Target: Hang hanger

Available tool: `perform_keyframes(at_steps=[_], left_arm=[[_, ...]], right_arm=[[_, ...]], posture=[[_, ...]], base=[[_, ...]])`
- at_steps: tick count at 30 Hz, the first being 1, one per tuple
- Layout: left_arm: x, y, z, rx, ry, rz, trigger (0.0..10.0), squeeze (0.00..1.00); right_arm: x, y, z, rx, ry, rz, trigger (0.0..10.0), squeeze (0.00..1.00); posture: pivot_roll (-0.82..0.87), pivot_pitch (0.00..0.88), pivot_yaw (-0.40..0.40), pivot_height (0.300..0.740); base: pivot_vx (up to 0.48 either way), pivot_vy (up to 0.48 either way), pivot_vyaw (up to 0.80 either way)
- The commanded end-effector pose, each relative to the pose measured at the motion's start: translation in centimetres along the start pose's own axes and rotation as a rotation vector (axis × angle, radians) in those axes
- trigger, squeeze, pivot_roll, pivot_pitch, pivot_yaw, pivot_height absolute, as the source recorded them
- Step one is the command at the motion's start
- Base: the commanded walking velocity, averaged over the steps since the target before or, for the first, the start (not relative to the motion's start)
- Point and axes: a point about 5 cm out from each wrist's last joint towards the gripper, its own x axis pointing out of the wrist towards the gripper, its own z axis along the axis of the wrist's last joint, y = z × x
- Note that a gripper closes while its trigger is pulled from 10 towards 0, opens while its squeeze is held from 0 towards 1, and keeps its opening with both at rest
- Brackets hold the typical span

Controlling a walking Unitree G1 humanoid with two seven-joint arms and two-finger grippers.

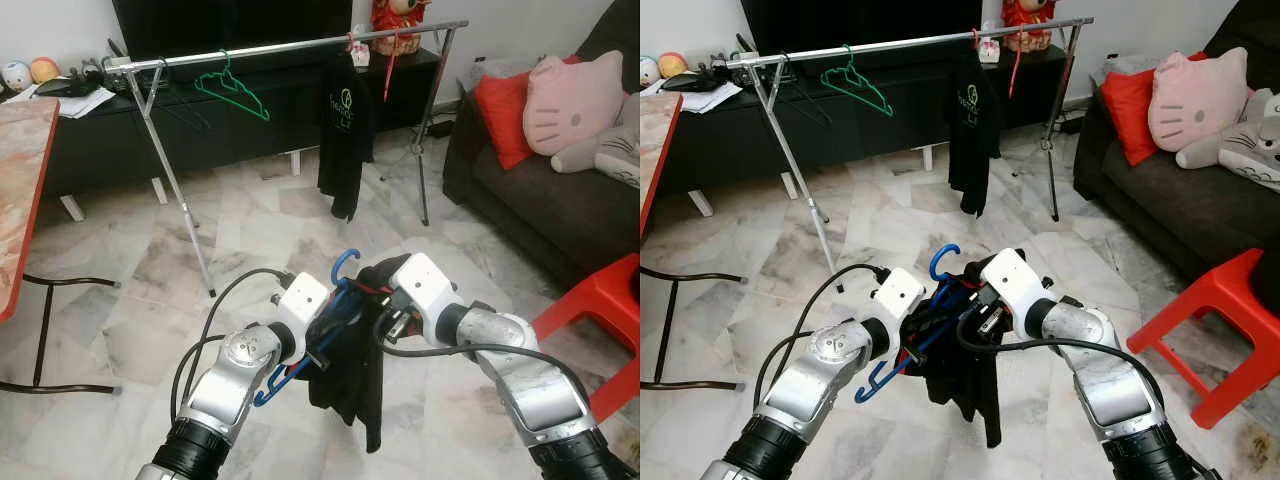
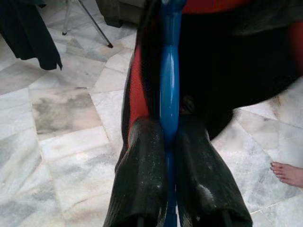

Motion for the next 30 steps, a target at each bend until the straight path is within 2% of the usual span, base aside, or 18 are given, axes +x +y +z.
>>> perform_keyframes(at_steps=[1,2,14,16,17,19,21,28,30], left_arm=[[0.0,0.0,0.6,0.003,-0.026,-0.005,10.0,0.00],[0.0,-0.1,0.6,0.002,-0.026,-0.005,10.0,0.00],[0.0,0.0,0.5,0.000,-0.029,-0.006,10.0,0.00],[-0.1,-0.1,0.4,0.013,-0.027,-0.026,10.0,0.00],[-0.4,-0.2,0.2,0.032,-0.022,-0.052,10.0,0.00],[-0.4,-0.1,0.2,0.037,-0.020,-0.058,10.0,0.00],[-0.8,0.1,-0.1,0.057,-0.008,-0.084,10.0,0.00],[-2.0,0.6,-0.9,0.104,0.025,-0.165,10.0,0.00],[-2.3,0.8,-0.8,0.119,0.021,-0.196,10.0,0.00]], right_arm=[[-0.2,-0.3,1.0,-0.012,-0.038,-0.004,10.0,0.93],[-0.2,-0.3,0.9,-0.011,-0.037,-0.006,10.0,1.00],[-0.2,-0.1,1.0,-0.010,-0.040,-0.002,10.0,1.00],[-0.5,-0.6,1.0,-0.002,-0.047,-0.031,10.0,1.00],[-0.9,-1.4,1.1,0.002,-0.048,-0.072,10.0,1.00],[-1.0,-1.7,1.0,0.003,-0.048,-0.086,10.0,1.00],[-1.8,-2.9,0.7,-0.004,-0.042,-0.125,10.0,1.00],[-3.1,-4.4,0.0,-0.044,-0.024,-0.099,10.0,1.00],[-3.4,-4.5,0.0,-0.042,-0.045,-0.040,10.0,1.00]], posture=[[-0.11,0.000,-0.057,0.740],[-0.11,0.000,-0.058,0.740],[-0.11,0.000,-0.060,0.740],[-0.11,0.000,-0.060,0.740],[-0.11,0.000,-0.060,0.740],[-0.11,0.000,-0.060,0.740],[-0.11,0.000,-0.058,0.740],[-0.11,0.000,-0.058,0.740],[-0.12,0.000,-0.056,0.740]], base=[[0.000,0.000,0.00],[0.000,0.000,0.00],[0.000,0.000,0.00],[0.000,0.000,0.00],[0.000,0.000,0.00],[0.000,0.000,0.00],[0.000,0.000,0.00],[0.000,0.000,0.00],[0.000,0.000,0.00]])
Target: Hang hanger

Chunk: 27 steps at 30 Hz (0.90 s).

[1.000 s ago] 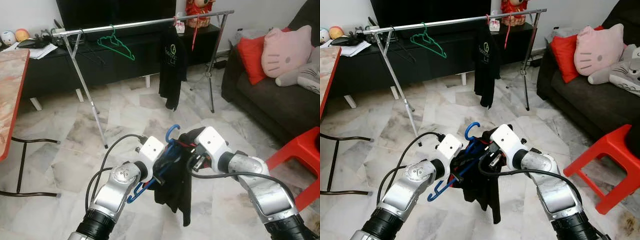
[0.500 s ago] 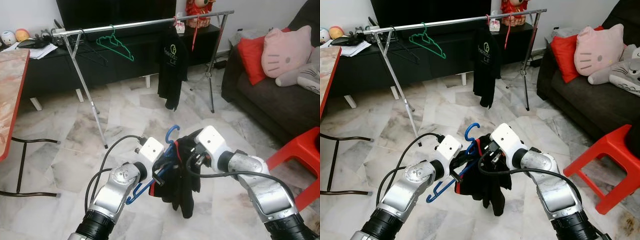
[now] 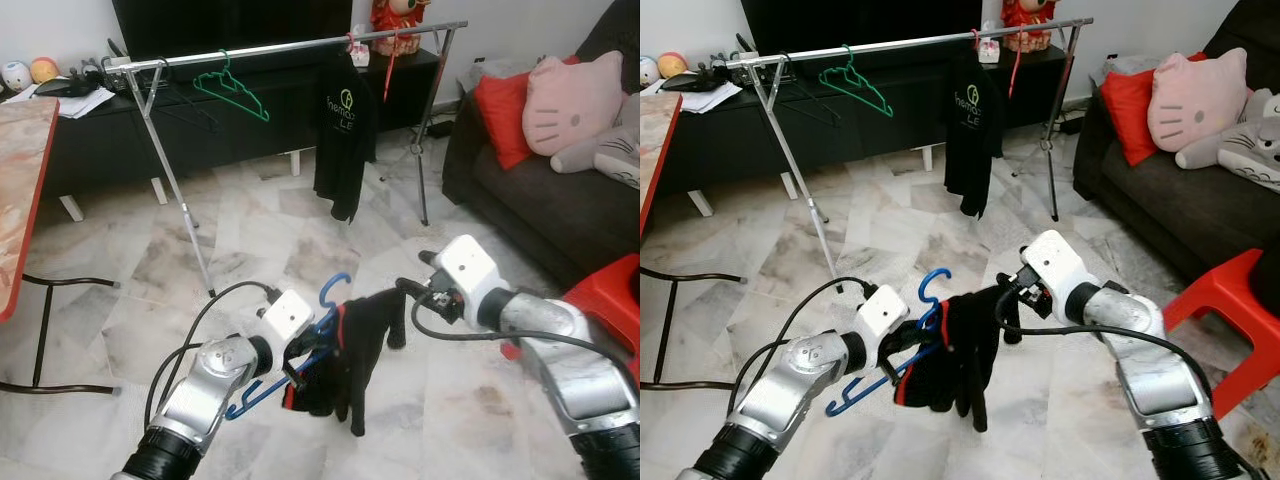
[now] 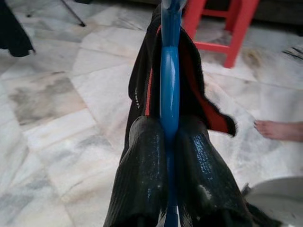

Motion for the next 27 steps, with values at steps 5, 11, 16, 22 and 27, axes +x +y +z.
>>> perform_keyframes(at_steps=[5,11,16,22,27], left_arm=[[-0.5,-0.2,1.9,0.077,-0.081,-0.112,10.0,0.00],[-0.8,-0.7,2.6,0.110,-0.073,-0.255,10.0,0.00],[-1.0,-1.3,2.5,0.130,-0.049,-0.359,10.0,0.00],[-1.3,-1.9,2.7,0.140,-0.049,-0.434,10.0,0.00],[-1.4,-2.0,2.9,0.149,-0.047,-0.462,10.0,0.00]], right_arm=[[-1.0,-0.2,-0.9,-0.042,-0.008,0.165,10.0,0.00],[-1.5,0.8,-1.6,-0.032,0.005,0.380,10.0,1.00],[-1.8,1.1,-1.7,-0.040,-0.003,0.492,10.0,1.00],[-1.8,1.1,-2.5,-0.066,0.039,0.551,10.0,0.83],[-1.7,1.1,-3.1,-0.084,0.092,0.596,10.0,0.00]], posture=[[-0.11,0.000,-0.056,0.740],[-0.12,0.000,-0.055,0.740],[-0.12,0.003,-0.052,0.740],[-0.12,0.008,-0.053,0.740],[-0.12,0.008,-0.052,0.740]], base=[[0.000,0.000,0.00],[0.000,0.000,0.00],[0.000,0.000,0.00],[0.000,0.000,0.00],[0.000,0.000,0.00]])
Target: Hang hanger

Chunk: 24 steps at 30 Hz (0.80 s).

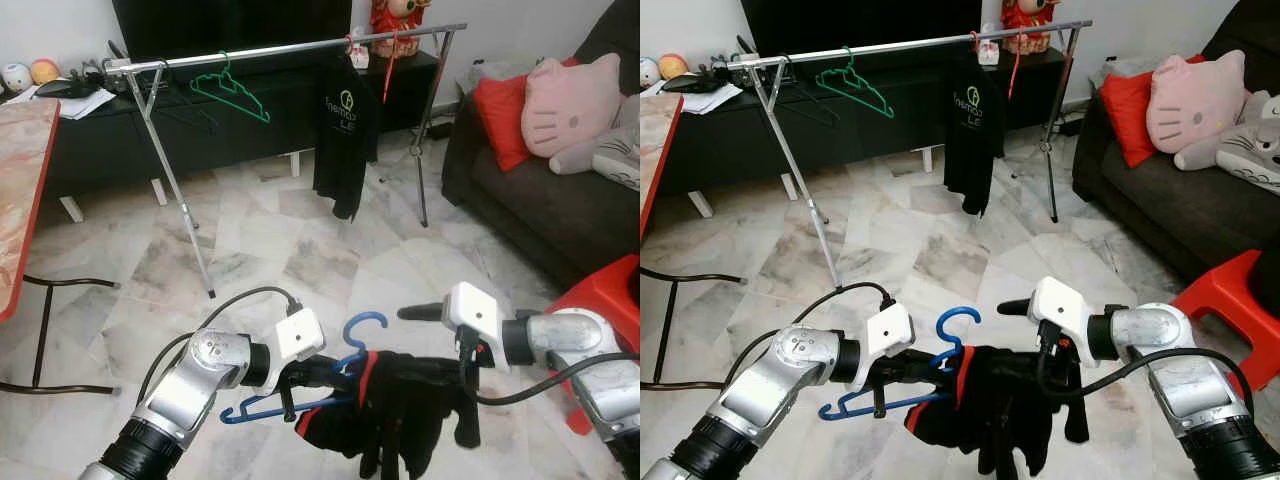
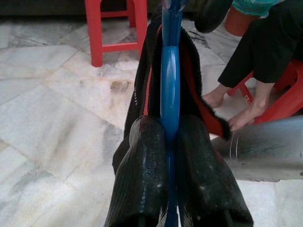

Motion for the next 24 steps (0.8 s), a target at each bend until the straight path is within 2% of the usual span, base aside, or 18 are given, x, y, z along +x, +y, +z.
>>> perform_keyframes(at_steps=[1,9,22,23,24], left_arm=[[-0.1,0.1,1.3,0.035,-0.038,-0.026,10.0,0.00],[-0.2,0.2,2.0,0.050,-0.050,-0.049,10.0,0.00],[-0.1,0.2,2.5,0.058,-0.064,-0.056,10.0,0.00],[-0.1,0.2,2.5,0.057,-0.066,-0.056,10.0,0.00],[-0.1,0.2,2.5,0.056,-0.069,-0.056,10.0,0.00]], right_arm=[[-0.1,-0.1,-0.4,-0.017,0.048,0.031,10.0,0.00],[1.0,-0.1,-1.4,-0.022,0.104,0.042,10.0,0.00],[1.8,-0.2,-1.0,-0.024,0.056,0.066,10.0,0.00],[1.9,-0.2,-1.1,-0.031,0.070,0.069,6.1,0.00],[1.9,-0.2,-1.2,-0.033,0.070,0.072,0.0,0.00]], posture=[[-0.12,0.008,-0.052,0.740],[-0.11,0.003,-0.048,0.740],[-0.10,0.000,-0.048,0.740],[-0.10,0.000,-0.048,0.740],[-0.10,0.000,-0.048,0.740]], base=[[0.000,0.000,0.00],[0.000,0.000,0.00],[0.000,0.000,0.00],[0.000,0.000,0.00],[0.000,0.000,0.00]])
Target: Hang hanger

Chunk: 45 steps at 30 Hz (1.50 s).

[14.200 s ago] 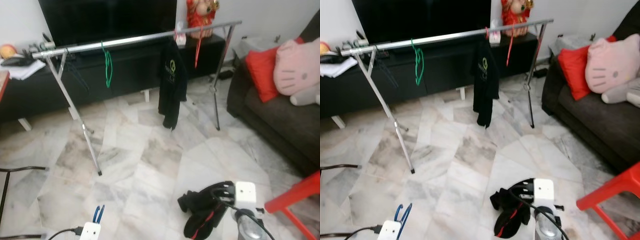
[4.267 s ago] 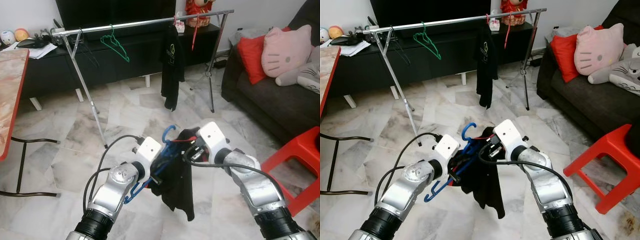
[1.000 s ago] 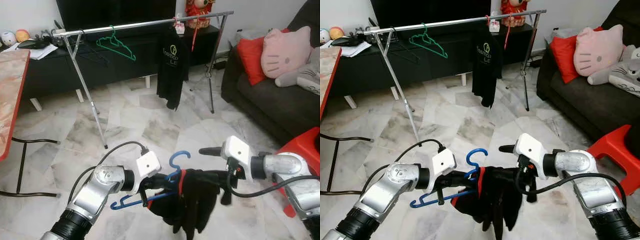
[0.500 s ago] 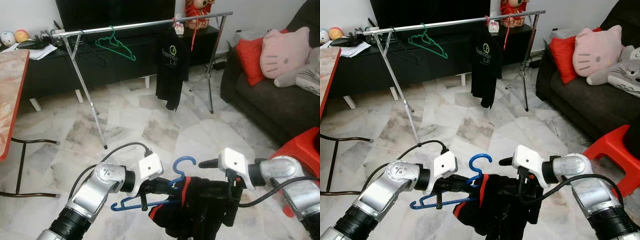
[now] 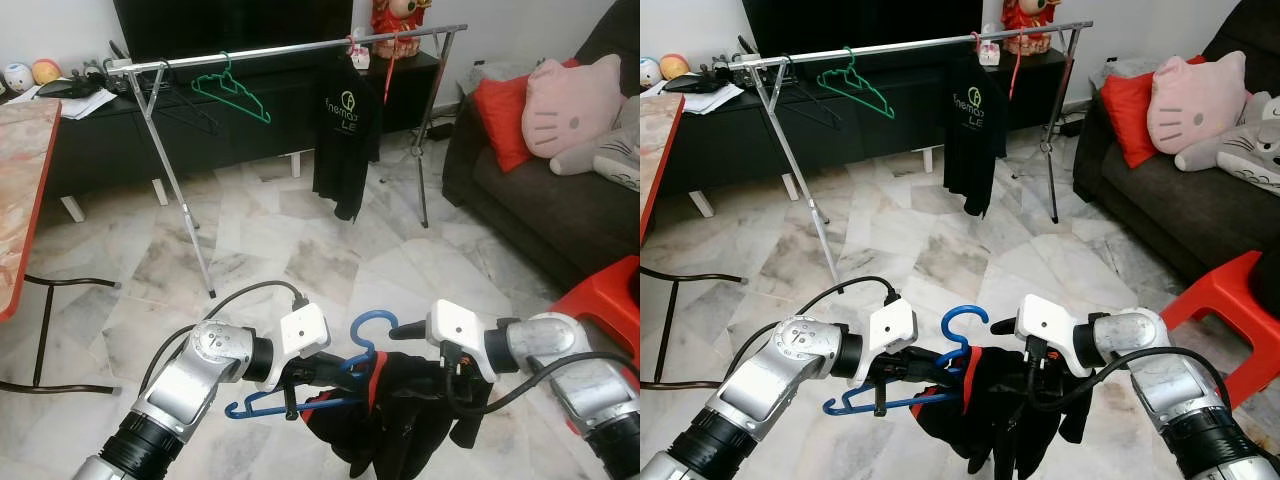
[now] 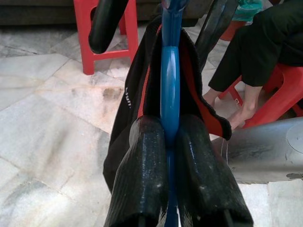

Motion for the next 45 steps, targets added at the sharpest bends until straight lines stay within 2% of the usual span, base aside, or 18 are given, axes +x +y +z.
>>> perform_keyframes(at_steps=[1,18,32,45], left_arm=[[0.03,0.23,1.50,0.043,-0.043,-0.007,10.0,0.00],[-0.25,0.22,1.72,0.046,-0.038,-0.030,10.0,0.00],[0.17,-0.29,1.57,0.062,-0.030,-0.057,10.0,0.00],[0.16,-0.02,1.58,0.074,-0.017,-0.058,10.0,0.00]], right_arm=[[0.00,-0.25,0.20,-0.019,0.005,0.006,0.0,0.00],[0.00,-0.47,0.14,-0.036,0.002,0.014,0.0,0.00],[0.29,-0.34,0.33,-0.050,-0.008,0.025,0.0,0.00],[0.39,-0.30,0.39,-0.055,-0.008,0.036,0.0,0.00]], posture=[[-0.10,0.000,-0.048,0.740],[-0.10,0.000,-0.043,0.740],[-0.10,0.000,-0.050,0.740],[-0.10,0.000,-0.053,0.740]], base=[[0.000,0.000,0.00],[0.000,0.000,0.00],[0.000,0.000,0.00],[0.000,0.000,0.00]])
